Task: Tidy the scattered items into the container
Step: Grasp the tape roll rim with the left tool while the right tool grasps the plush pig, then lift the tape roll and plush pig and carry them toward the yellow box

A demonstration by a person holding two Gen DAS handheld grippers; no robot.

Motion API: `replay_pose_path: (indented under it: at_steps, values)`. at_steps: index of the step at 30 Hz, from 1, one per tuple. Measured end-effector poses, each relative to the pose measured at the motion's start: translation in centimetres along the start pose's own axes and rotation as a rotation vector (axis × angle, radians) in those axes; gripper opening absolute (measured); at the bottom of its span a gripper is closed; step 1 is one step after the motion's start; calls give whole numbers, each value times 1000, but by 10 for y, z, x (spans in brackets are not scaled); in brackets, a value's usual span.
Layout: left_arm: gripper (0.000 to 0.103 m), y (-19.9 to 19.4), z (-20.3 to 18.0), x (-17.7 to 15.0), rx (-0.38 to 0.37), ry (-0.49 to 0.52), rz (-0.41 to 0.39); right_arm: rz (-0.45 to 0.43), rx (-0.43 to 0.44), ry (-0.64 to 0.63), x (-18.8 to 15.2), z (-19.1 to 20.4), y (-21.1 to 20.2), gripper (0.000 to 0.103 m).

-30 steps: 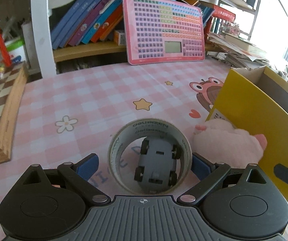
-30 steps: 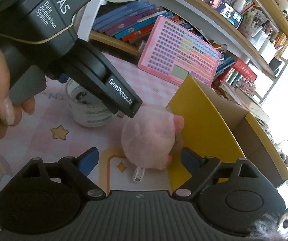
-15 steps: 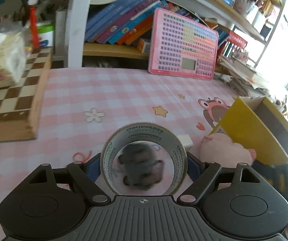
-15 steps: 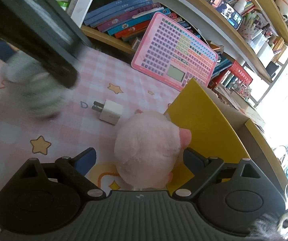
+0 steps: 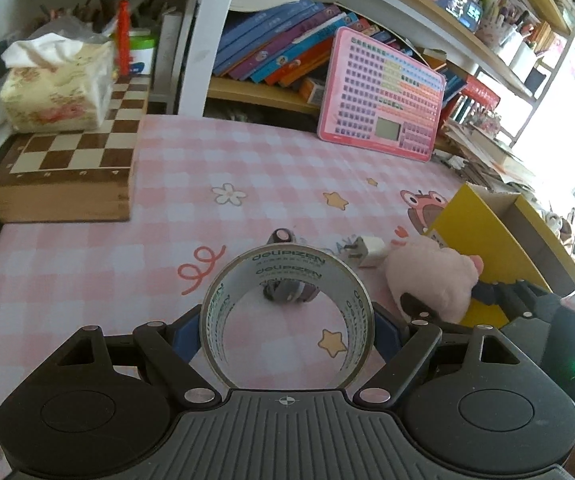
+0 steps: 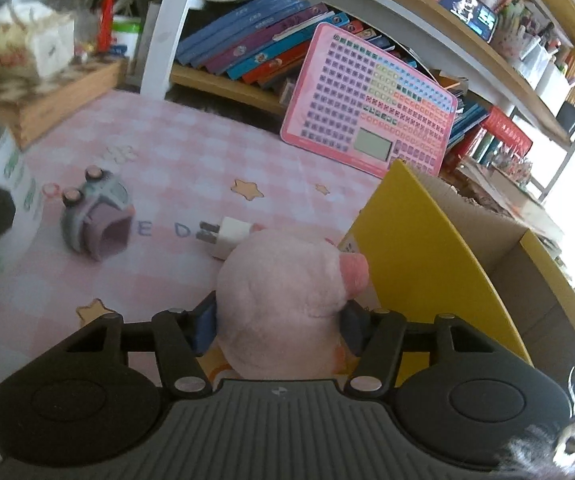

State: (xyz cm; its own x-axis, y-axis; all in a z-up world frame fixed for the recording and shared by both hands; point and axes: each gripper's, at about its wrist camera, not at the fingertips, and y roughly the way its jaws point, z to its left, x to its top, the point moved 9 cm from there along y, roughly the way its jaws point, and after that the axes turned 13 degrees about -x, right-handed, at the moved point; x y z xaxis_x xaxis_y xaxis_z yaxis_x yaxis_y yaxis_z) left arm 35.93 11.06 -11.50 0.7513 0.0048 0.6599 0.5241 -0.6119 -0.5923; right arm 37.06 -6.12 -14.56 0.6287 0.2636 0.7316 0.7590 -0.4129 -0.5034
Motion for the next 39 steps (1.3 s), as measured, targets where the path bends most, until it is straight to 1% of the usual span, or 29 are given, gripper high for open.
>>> replay_pose_path:
  at_steps: [3, 6, 10, 14, 17, 20, 30, 33, 39]
  values:
    - [85, -8, -3, -1, -6, -1, -11, -23, 28, -7, 4, -1, -11, 57]
    - [85, -14, -9, -2, -10, 5, -21, -16, 72, -5, 6, -4, -21, 56]
    - [85, -20, -15, -6, -9, -1, -22, -16, 150, 26, 11, -11, -38, 56]
    - [85, -30, -24, -13, -18, 2, -26, -44, 222, 32, 16, -20, -62, 56]
    - [85, -37, -32, -17, -26, 0, -33, -60, 262, 23, 15, -26, -80, 56]
    - [85, -43, -41, -23, -40, -4, -36, -56, 303, 6, 11, -30, -92, 56]
    - [85, -57, -76, -43, -80, 12, -25, -41, 366, -29, -15, -48, -128, 56]
    - [85, -60, -84, -46, -89, 3, -23, -26, 393, -32, -21, -52, -137, 56]
    - [85, -65, -95, -51, -78, -6, -36, -15, 433, -31, -31, -58, -149, 56]
